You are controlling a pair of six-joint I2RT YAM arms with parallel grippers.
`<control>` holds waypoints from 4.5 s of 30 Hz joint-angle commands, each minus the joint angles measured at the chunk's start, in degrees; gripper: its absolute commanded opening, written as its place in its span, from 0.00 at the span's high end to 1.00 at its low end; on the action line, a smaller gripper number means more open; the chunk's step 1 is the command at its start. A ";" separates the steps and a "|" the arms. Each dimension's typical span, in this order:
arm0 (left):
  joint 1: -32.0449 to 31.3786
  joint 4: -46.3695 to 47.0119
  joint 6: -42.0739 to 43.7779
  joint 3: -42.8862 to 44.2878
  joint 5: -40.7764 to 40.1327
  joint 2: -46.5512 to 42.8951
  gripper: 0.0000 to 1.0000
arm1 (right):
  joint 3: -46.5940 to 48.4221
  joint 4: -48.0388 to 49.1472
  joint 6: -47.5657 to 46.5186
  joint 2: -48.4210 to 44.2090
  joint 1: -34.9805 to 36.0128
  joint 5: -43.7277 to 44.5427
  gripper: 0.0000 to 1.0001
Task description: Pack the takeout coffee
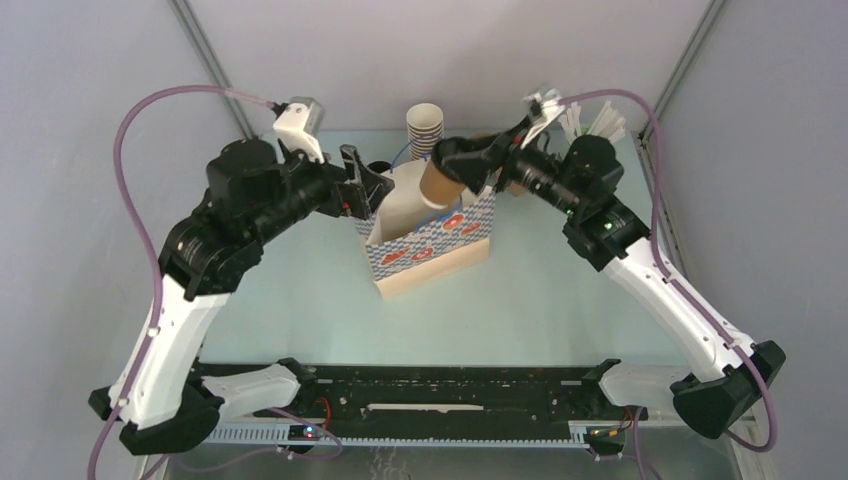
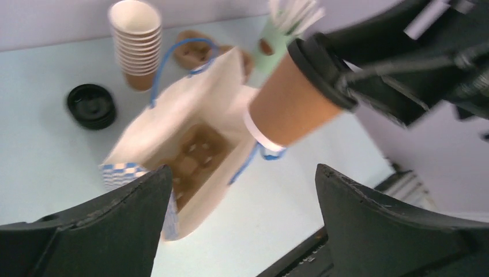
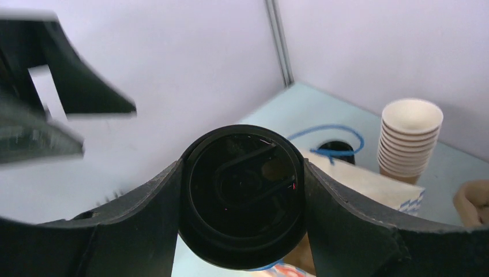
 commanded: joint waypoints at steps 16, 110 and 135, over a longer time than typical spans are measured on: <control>12.37 59.79 -34.96 -25.98 43.54 -2.31 0.00 | 5.19 24.19 50.30 4.03 -6.72 -5.46 0.50; 14.85 56.23 -37.83 -29.55 58.60 -1.32 0.71 | 8.73 0.56 45.57 2.32 -15.25 -34.29 0.00; 14.67 55.70 -37.44 -30.08 59.38 -1.84 0.72 | 5.84 11.19 53.20 3.87 -15.36 -40.80 0.07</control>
